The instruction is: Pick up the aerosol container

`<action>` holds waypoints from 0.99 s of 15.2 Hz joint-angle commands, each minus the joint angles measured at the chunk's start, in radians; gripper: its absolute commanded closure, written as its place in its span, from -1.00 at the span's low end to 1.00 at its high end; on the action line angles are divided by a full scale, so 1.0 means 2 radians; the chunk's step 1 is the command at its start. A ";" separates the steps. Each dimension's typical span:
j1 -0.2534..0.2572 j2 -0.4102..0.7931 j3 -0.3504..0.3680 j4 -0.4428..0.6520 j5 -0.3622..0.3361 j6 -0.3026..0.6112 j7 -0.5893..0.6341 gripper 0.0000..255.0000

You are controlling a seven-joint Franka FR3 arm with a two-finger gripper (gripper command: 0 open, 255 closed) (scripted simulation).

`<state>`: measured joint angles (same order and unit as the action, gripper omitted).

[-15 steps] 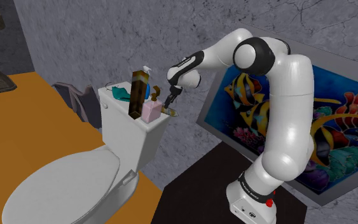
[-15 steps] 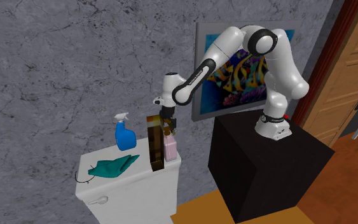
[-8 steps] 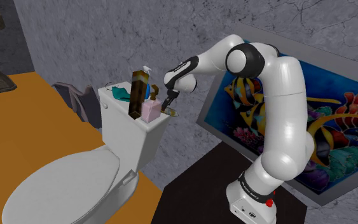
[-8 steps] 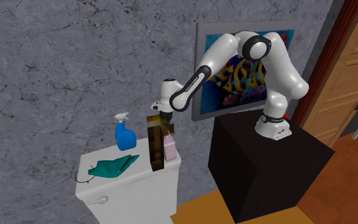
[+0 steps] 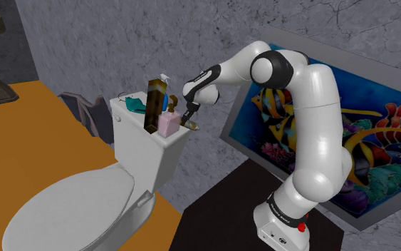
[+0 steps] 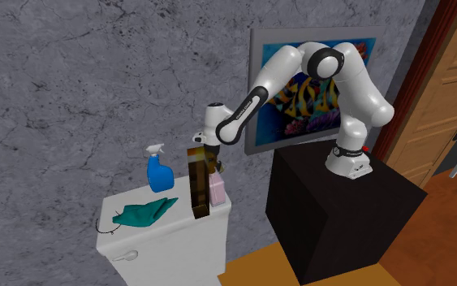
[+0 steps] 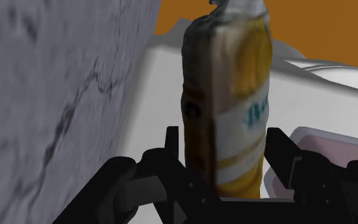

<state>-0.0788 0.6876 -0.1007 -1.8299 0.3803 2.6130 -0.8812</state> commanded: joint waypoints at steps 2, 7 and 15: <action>-0.001 -0.002 -0.003 -0.002 0.000 -0.001 0.002 1.00; -0.003 -0.015 -0.005 -0.010 -0.002 -0.007 0.000 1.00; 0.004 -0.057 -0.016 -0.017 -0.016 -0.041 0.014 1.00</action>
<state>-0.0667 0.5871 -0.1234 -1.8700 0.3510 2.5352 -0.8565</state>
